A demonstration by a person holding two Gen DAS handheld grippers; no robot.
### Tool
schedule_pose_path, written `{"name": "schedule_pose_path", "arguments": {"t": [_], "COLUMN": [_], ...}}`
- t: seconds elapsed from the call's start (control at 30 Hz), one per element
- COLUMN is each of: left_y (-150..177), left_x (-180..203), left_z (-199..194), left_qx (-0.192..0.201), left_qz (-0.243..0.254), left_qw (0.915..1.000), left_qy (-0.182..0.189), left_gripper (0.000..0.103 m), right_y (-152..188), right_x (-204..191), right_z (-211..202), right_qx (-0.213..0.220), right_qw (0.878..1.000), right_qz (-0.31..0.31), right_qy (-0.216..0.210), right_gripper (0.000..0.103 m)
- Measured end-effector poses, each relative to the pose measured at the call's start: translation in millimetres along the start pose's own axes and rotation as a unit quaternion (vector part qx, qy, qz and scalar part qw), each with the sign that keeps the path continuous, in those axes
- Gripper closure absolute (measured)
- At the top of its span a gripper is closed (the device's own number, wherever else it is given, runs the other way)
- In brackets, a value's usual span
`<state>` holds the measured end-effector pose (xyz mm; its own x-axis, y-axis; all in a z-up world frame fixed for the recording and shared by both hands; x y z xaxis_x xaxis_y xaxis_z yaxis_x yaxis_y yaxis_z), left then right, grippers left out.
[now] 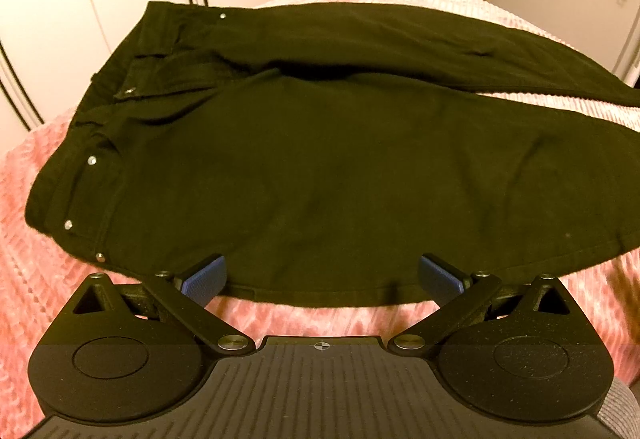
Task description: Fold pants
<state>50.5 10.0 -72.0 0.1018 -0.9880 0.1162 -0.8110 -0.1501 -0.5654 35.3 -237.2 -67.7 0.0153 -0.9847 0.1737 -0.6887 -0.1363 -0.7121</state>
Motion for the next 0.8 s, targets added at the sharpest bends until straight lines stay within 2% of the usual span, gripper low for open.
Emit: {"name": "schedule_pose_path", "arguments": {"t": [0.8], "left_y": [-2.6], "left_x": [-4.8], "left_z": [5.3], "left_qx": [-0.015], "left_qz": [-0.007], "left_qw": [0.9998], "left_qy": [0.007], "left_gripper": [0.0], "right_y": [0.2], "right_x": [-0.9], "right_z": [4.8], "right_qx": [-0.006], "right_qw": [1.0], "right_qz": [-0.001], "right_qy": [0.0], "right_gripper": [0.004]}}
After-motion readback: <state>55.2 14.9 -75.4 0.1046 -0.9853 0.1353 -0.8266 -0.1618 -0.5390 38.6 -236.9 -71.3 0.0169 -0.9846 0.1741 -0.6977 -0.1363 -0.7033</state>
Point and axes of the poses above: each gripper's, at about its wrist camera, not at the fingertips, and z roughly the way its jaws point, x to its right, y to its underside, the point moved 8 cm from there along z, roughly the way its jaws point, and after that the axes turned 13 degrees about -z, right-handed, at the moved point
